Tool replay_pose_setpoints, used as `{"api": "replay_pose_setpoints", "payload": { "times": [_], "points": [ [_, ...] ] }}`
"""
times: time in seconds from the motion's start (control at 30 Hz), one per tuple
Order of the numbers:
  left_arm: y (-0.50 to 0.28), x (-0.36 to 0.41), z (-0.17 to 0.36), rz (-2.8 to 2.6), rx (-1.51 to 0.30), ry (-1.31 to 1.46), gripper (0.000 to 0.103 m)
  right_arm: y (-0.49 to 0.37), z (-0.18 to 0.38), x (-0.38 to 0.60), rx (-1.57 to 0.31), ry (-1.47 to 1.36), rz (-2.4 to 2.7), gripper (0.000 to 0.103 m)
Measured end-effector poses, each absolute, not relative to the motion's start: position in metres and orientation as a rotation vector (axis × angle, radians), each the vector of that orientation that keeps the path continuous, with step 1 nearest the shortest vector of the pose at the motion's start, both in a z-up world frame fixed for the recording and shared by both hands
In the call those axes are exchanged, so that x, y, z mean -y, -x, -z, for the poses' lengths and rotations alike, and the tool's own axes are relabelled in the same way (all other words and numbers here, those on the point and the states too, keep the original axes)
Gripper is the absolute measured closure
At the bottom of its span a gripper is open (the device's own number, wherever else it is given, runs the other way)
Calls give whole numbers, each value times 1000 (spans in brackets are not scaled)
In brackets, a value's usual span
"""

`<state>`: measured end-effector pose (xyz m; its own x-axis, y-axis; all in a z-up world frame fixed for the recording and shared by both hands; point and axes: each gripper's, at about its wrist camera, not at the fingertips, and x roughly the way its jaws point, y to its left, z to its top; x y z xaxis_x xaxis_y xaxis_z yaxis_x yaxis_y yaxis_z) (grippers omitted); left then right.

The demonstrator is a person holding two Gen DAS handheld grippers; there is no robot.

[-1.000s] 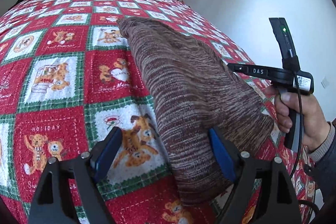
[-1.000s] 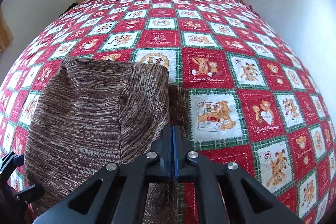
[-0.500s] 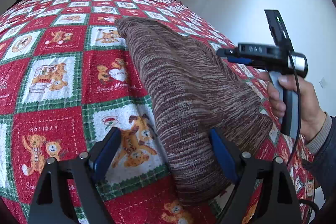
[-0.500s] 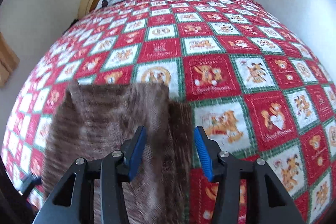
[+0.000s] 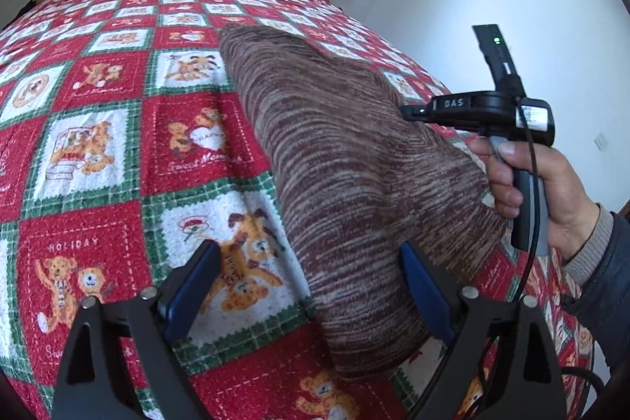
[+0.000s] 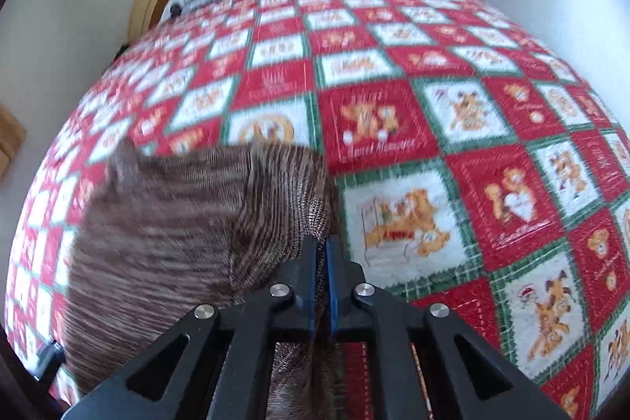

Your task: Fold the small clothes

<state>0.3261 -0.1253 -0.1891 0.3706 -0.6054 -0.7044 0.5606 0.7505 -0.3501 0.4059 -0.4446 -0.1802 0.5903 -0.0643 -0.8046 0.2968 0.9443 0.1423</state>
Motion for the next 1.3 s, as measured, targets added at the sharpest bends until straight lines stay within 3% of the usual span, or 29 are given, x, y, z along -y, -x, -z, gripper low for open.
{"api": "replay_pose_setpoints", "payload": {
  "times": [0.03,0.07,0.1,0.27,0.43,0.47,0.5,0.57,0.77,0.97,1.23,1.27,1.3],
  "points": [
    [-326,125,189,750,-927,56,9,-403,179,446,-914,-276,227,80],
    [-327,124,189,752,-928,61,9,-397,174,448,-899,-295,228,61],
    [-327,123,189,755,-930,72,9,-390,169,449,-881,-320,207,55],
    [-330,120,189,754,-934,101,9,-315,144,444,-799,-381,102,55],
    [-330,120,189,752,-933,95,9,-260,157,422,-863,-386,41,58],
    [-330,120,189,752,-932,93,9,-258,162,418,-883,-378,45,67],
    [-330,120,189,752,-932,92,9,-256,167,415,-898,-372,49,86],
    [-330,119,190,755,-932,94,9,-251,171,409,-906,-357,46,99],
    [-330,112,191,775,-936,119,9,-228,157,401,-873,-330,80,100],
    [-325,119,190,757,-927,65,9,-231,193,419,-953,-357,122,102],
    [-324,121,191,747,-928,49,9,-255,130,399,-808,-230,136,101],
    [-324,122,191,748,-929,52,9,-263,129,392,-818,-219,104,96],
    [-324,122,191,749,-930,56,9,-279,132,374,-845,-187,41,83]
  ]
}}
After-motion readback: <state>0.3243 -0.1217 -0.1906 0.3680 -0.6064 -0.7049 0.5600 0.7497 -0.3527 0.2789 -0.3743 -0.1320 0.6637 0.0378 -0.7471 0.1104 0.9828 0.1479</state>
